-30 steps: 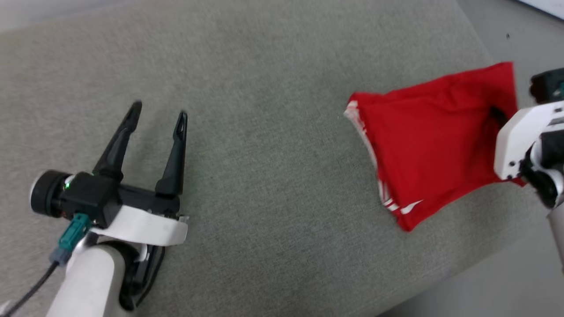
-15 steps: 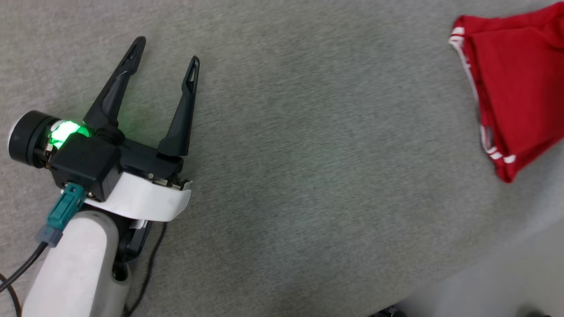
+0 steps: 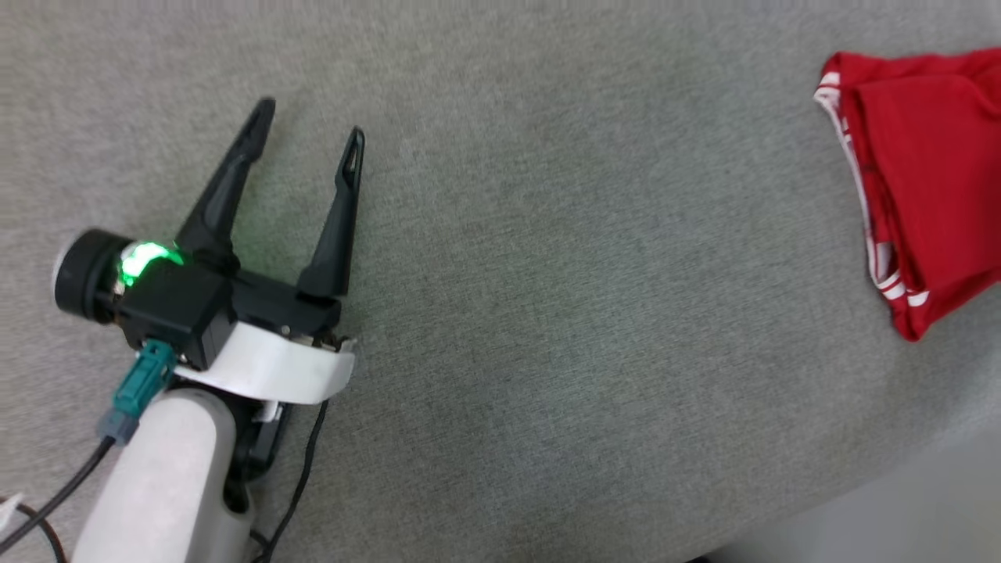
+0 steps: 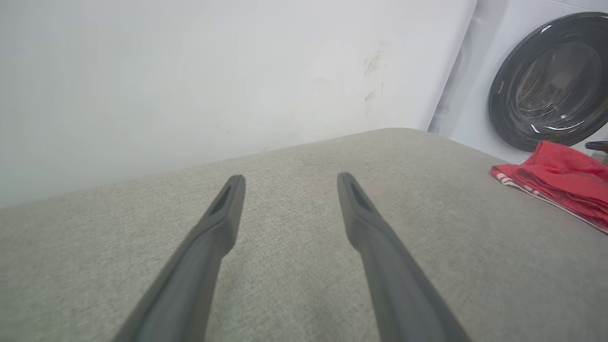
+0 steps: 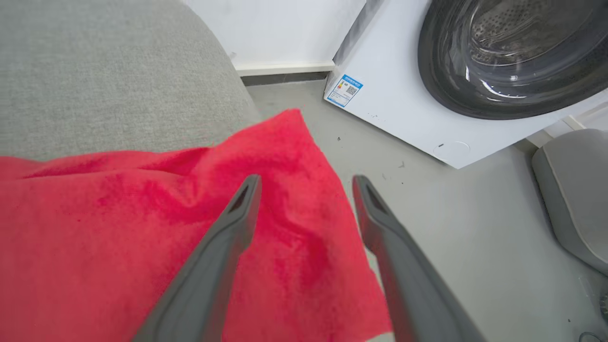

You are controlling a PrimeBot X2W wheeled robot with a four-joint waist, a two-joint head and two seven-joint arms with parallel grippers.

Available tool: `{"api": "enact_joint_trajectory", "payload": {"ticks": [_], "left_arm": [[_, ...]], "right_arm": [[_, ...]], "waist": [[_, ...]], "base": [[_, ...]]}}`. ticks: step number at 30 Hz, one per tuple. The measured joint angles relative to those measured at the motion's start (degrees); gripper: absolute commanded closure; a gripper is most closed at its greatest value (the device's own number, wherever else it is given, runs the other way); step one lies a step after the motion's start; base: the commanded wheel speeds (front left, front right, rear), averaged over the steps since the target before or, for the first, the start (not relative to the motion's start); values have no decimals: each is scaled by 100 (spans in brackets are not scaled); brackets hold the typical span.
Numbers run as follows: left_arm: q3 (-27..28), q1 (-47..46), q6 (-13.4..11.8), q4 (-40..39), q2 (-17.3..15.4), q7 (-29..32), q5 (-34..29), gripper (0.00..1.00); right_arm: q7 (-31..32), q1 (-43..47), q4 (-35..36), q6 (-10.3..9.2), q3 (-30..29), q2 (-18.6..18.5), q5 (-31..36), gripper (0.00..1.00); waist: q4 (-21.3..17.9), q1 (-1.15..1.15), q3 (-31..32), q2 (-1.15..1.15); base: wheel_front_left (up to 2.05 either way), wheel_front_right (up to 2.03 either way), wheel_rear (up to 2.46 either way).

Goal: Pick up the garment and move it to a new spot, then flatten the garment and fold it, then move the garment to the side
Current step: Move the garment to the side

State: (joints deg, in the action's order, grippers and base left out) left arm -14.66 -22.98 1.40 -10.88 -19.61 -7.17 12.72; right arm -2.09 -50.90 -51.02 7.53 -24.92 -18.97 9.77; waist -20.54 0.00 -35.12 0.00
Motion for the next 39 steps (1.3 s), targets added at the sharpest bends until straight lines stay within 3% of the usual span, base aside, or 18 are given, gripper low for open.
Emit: {"api": "enact_joint_trajectory", "payload": {"ticks": [9,18,25,33,39], "left_arm": [[76,692,-252,480,241,-409,267,0],[282,1377,-492,889,394,-609,523,0],[446,1686,-593,1158,424,-692,639,0],[597,2024,-584,1480,510,-765,728,0],[622,2271,-509,1635,561,-773,726,0]], "right_arm": [[-369,862,842,0,480,298,-213,0],[-167,2290,2173,0,1382,851,-886,0],[-107,3076,2991,0,2018,1081,-1439,0],[-67,3776,3964,0,2542,1267,-1689,0],[164,4390,4660,-1,2561,1287,-1688,0]], "waist": [[117,-1,921,0],[391,-1,1842,0],[792,-1,2279,0],[1203,-1,2769,0],[1335,-2,3167,0]], "base": [[0,0,0],[0,0,0],[0,0,0],[0,0,0],[0,0,0]]}}
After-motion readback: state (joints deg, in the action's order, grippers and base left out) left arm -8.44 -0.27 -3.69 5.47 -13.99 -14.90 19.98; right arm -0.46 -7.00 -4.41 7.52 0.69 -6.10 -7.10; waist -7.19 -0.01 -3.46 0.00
